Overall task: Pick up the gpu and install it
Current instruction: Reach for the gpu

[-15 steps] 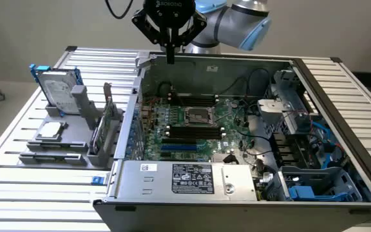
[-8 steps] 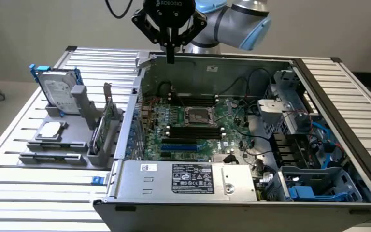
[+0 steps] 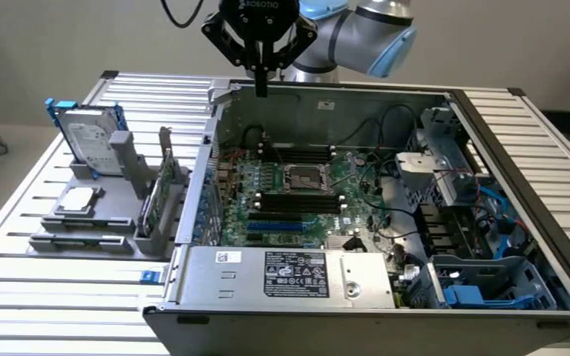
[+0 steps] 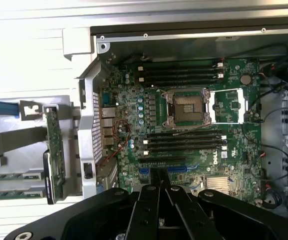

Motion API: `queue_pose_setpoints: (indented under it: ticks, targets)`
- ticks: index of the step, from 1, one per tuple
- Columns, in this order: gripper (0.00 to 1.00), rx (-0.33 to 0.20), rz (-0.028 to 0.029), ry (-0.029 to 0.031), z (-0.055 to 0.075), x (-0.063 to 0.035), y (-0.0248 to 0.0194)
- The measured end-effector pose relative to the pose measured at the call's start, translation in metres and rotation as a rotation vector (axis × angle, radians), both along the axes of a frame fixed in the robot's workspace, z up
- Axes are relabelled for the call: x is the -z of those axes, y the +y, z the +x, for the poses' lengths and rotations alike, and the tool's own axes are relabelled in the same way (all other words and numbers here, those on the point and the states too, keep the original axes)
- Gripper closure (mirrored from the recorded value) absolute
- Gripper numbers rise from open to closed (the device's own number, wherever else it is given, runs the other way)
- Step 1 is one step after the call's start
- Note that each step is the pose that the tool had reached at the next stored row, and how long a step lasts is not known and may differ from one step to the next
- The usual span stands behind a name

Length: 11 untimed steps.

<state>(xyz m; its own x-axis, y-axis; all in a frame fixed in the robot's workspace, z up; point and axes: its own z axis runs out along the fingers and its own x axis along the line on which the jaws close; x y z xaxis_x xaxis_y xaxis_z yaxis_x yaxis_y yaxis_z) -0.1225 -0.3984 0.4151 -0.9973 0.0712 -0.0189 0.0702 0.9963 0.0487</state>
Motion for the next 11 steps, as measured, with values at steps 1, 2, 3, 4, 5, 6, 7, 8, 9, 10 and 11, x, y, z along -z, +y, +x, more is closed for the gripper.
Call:
queue_pose_setpoints:
  ticks: [1,2,3,4,5,6,7,8,9,10,11]
  targets:
    - [0.89,0.000,-0.0001,0.0000,-0.002,0.0000,0.0007]
    - [0.89,0.000,-0.0001,0.0000,-0.006,0.0000,0.0018]
    - [0.89,0.000,0.0000,0.0005,-0.010,0.0000,0.0029]
    - [0.89,0.000,-0.0001,0.0012,-0.015,0.0000,0.0038]
    - [0.89,0.000,-0.0001,0.0031,-0.019,0.0001,0.0042]
    - [0.89,0.000,0.0001,0.0042,-0.024,0.0003,0.0045]
    - [0.89,0.000,0.0000,0.0052,-0.029,0.0005,0.0049]
    - [0.89,0.000,0.0000,0.0062,-0.033,0.0008,0.0052]
    - [0.89,0.000,0.0000,0.0064,-0.038,0.0011,0.0053]
    - [0.89,0.000,0.0001,0.0065,-0.042,0.0015,0.0054]
    - [0.89,0.000,0.0000,0.0065,-0.047,0.0019,0.0054]
